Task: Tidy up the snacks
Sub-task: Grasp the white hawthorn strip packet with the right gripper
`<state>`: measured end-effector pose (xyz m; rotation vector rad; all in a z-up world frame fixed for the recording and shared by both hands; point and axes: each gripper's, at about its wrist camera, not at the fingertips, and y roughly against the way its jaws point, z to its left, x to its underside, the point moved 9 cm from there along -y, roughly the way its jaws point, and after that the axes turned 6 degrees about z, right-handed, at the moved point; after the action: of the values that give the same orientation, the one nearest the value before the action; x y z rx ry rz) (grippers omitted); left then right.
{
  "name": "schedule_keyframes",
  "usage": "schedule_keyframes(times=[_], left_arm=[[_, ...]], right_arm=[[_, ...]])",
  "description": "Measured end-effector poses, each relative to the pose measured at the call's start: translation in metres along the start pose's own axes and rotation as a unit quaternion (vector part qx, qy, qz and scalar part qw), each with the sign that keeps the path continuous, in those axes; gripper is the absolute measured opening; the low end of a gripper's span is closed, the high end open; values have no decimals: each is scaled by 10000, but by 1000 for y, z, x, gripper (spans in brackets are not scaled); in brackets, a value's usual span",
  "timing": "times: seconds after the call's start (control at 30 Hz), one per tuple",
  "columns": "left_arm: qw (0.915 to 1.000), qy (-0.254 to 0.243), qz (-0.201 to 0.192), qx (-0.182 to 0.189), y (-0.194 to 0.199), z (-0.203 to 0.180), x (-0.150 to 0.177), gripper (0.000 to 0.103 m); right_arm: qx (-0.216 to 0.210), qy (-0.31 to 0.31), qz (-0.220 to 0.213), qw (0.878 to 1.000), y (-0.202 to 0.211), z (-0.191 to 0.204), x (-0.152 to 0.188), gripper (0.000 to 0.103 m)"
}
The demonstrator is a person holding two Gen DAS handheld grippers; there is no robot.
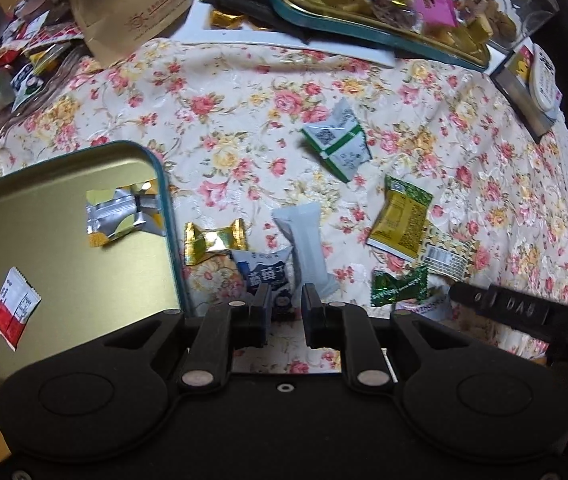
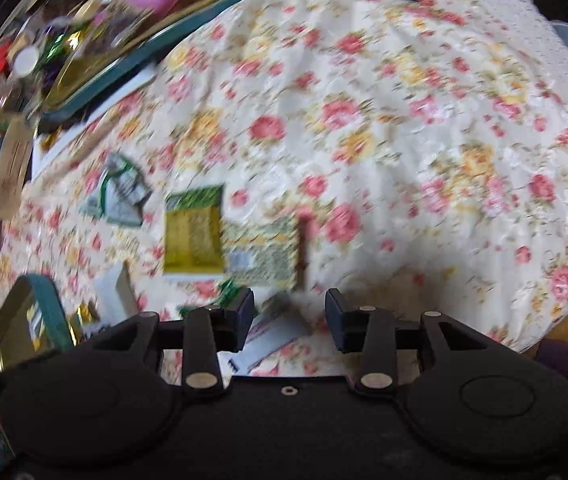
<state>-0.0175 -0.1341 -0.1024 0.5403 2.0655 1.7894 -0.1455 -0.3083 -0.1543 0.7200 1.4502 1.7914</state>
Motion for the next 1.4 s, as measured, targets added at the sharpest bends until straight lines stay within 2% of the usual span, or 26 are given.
schedule_keyframes(times=[0.2, 0.3, 0.43, 0.6, 0.7, 0.8, 1.0, 1.07, 1.13, 1.17, 1.4], left_arm=[[9995, 301, -1, 53, 2, 18, -1, 25], [9995, 307, -16, 104, 4, 18, -1, 25], [9996, 259, -11, 123, 4, 16, 1, 25], [9995, 296, 8, 138, 4, 20, 2, 25], [9993, 347, -7, 163, 5, 25, 2, 25], [9988, 458, -35, 189, 7, 32, 1, 25], [9981, 589, -95, 176, 8, 38, -3, 25], [9980, 607, -86, 169, 5, 37, -4, 25], [9979, 628, -66, 165, 2, 36, -5, 25], [9978, 637, -53, 170, 0, 35, -5, 25], [9978, 565, 66, 330, -13, 13, -9, 25]], right_arm=[[-126, 150, 513, 9985, -17, 16, 25, 42], [-118, 186, 582, 9981, -24, 22, 28, 42], [-98, 33, 491, 9987, -34, 22, 23, 43], [-65, -119, 14, 9999, -32, 23, 6, 42], [40, -124, -17, 9999, -33, 23, 3, 42], [126, 35, 2, 9999, -34, 28, 8, 42], [558, 515, -172, 9970, -37, 34, 19, 40], [688, 685, -187, 9951, -39, 36, 21, 37], [809, 789, -207, 9934, -40, 37, 23, 25], [859, 847, -200, 9925, -41, 37, 24, 24], [548, 534, -52, 9971, -29, 25, 16, 21]])
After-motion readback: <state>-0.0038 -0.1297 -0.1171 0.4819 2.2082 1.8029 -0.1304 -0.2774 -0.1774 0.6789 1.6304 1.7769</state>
